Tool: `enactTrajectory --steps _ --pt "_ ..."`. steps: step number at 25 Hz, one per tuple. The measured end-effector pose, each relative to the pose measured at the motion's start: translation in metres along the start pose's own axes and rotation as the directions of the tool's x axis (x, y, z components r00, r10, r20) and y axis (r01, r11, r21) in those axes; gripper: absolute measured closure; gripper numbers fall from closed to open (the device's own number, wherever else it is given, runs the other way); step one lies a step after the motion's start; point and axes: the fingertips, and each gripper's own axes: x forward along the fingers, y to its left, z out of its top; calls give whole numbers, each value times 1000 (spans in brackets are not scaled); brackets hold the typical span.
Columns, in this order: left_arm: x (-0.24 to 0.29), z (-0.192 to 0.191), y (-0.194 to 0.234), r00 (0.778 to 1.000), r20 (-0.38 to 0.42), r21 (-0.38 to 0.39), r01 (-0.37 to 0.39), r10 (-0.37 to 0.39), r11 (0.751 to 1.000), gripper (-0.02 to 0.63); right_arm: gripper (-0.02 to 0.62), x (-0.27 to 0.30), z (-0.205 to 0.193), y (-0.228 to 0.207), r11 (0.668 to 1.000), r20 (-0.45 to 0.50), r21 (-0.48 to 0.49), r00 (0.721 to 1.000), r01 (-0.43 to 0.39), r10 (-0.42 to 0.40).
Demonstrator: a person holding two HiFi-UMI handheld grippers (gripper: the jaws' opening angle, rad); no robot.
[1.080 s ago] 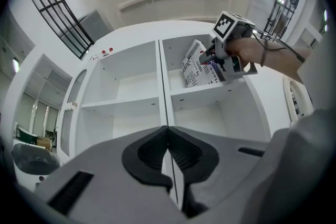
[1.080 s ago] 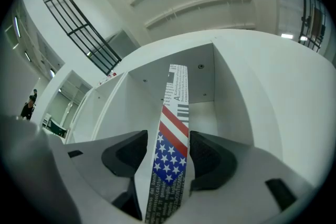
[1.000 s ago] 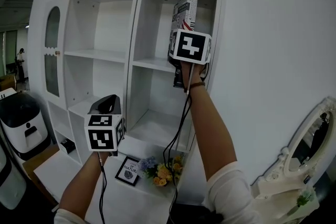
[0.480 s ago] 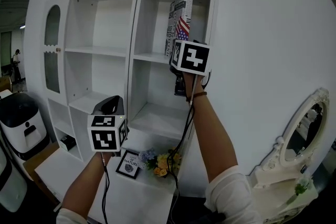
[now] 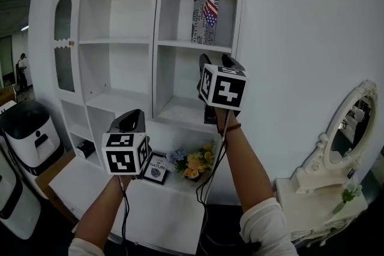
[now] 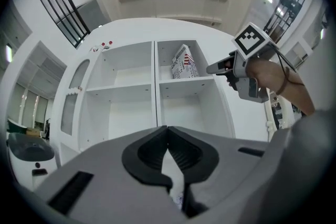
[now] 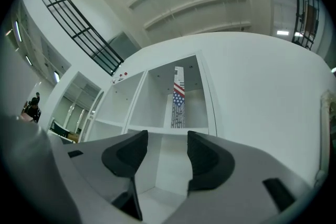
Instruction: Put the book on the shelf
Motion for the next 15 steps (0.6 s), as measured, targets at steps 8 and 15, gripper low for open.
enactTrajectory --steps 8,15 --pt "-46 -40 -3 1000 -24 -23 9 -10 1000 598 339 -64 -67 39 999 -30 -1 999 -41 41" --pt "-91 -61 -17 1000 -15 -8 22 -22 1000 598 347 -127 -115 59 997 -63 42 996 -66 69"
